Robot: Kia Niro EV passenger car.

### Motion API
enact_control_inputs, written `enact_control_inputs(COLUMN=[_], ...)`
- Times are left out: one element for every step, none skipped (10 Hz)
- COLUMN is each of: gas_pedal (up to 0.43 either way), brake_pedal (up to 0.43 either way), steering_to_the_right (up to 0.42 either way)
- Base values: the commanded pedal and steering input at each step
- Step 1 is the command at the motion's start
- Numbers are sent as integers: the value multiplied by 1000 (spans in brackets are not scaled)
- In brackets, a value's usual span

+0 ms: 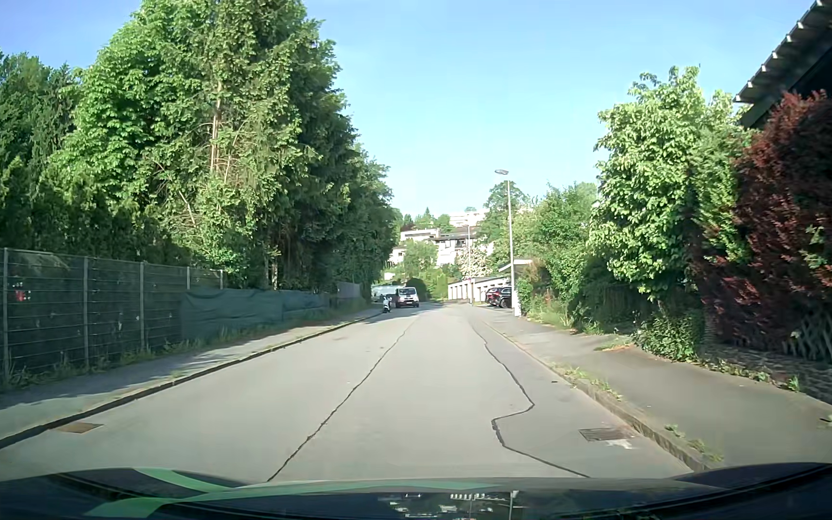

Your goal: Follow the waypoints while adhering to traffic rules and regulations

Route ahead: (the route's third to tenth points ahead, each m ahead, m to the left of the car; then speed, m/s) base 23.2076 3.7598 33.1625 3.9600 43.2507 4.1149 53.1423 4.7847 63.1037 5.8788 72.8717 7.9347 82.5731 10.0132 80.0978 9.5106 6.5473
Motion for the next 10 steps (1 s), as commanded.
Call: enact_control_inputs(gas_pedal=[130,138,138,138,138,138,138,138,138,138], brake_pedal=[0,0,0,0,0,0,0,0,0,0], steering_to_the_right=[-2,-1,-1,-1,-2,-2,-1,-2,-1,-1])
